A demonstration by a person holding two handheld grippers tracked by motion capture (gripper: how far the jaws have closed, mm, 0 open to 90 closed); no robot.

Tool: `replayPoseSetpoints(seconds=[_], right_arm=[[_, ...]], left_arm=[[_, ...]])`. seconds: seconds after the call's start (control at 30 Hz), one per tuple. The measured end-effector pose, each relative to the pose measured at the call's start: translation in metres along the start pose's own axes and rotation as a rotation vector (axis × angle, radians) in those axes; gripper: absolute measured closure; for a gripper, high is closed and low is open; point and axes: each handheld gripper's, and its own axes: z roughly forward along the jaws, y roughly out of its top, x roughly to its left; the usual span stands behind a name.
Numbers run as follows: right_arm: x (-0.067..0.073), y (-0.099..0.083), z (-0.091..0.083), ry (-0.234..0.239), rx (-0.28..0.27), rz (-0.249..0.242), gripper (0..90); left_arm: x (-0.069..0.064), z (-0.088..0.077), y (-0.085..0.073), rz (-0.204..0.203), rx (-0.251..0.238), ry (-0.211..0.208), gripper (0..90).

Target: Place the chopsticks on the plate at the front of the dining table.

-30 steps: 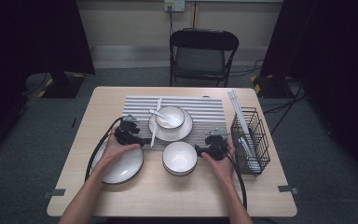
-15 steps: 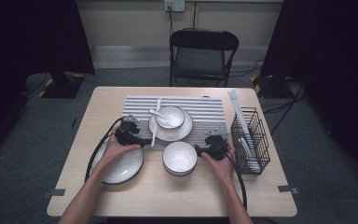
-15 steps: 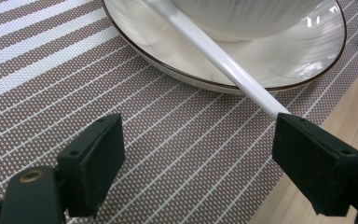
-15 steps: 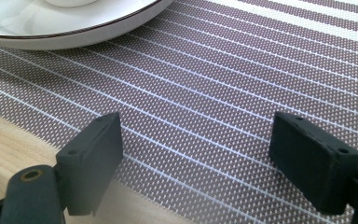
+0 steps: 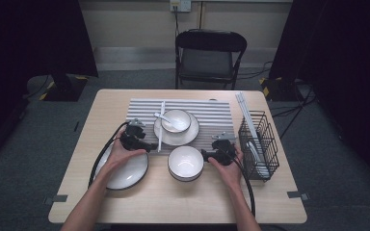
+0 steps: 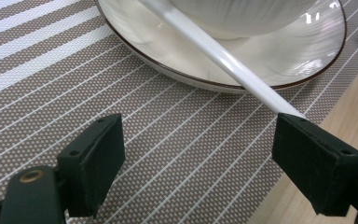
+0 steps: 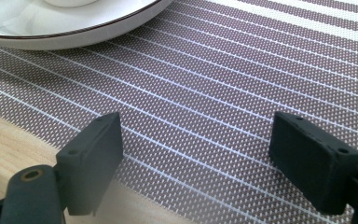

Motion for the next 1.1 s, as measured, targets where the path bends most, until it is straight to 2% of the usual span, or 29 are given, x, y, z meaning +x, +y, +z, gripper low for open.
replayPoseSetpoints(seconds=[0.27,0.3,0.37,0.5,0.57,0.6,0.63,0.67,0.73,0.77,0.8,0.9,0.97,1.0,1.1], right_arm=[[0.000,0.000,0.000,0.000,0.000,0.000,16.9],[0.000,0.000,0.000,0.000,0.000,0.000,17.0],[0.000,0.000,0.000,0.000,0.000,0.000,16.9],[0.000,0.000,0.000,0.000,0.000,0.000,16.9],[0.000,0.000,0.000,0.000,0.000,0.000,16.9],[0.000,0.000,0.000,0.000,0.000,0.000,16.9],[0.000,0.000,0.000,0.000,0.000,0.000,16.9],[0.000,0.000,0.000,0.000,0.000,0.000,16.9],[0.000,0.000,0.000,0.000,0.000,0.000,16.9],[0.000,0.000,0.000,0.000,0.000,0.000,16.9],[0.000,0.000,0.000,0.000,0.000,0.000,16.9],[0.000,0.000,0.000,0.000,0.000,0.000,16.9],[0.000,0.000,0.000,0.000,0.000,0.000,16.9],[0.000,0.000,0.000,0.000,0.000,0.000,16.9],[0.000,0.000,0.000,0.000,0.000,0.000,16.9]], left_arm=[[0.000,-0.008,-0.001,0.003,-0.017,-0.019,16.5],[0.001,-0.010,-0.001,0.013,-0.013,-0.018,16.5],[0.002,-0.013,-0.002,0.009,-0.040,-0.040,16.6],[0.000,-0.019,-0.002,0.009,-0.048,-0.036,16.4],[-0.001,-0.020,-0.003,0.001,-0.043,-0.058,16.5],[-0.004,-0.020,-0.006,-0.011,-0.027,-0.092,16.9],[-0.005,-0.019,-0.007,-0.009,-0.024,-0.100,16.8],[-0.008,-0.020,-0.007,0.009,-0.031,-0.074,16.9],[-0.010,-0.020,-0.007,0.014,-0.045,-0.064,16.9],[-0.010,-0.021,-0.007,0.012,-0.044,-0.084,16.8],[-0.012,-0.021,-0.006,0.035,-0.024,-0.070,16.4],[-0.013,-0.021,-0.007,0.023,-0.033,-0.087,16.4],[-0.013,-0.021,-0.008,0.032,-0.024,-0.075,16.5],[-0.013,-0.020,-0.009,0.034,-0.026,-0.091,16.5],[-0.012,-0.021,-0.009,0.032,-0.028,-0.087,16.5]])
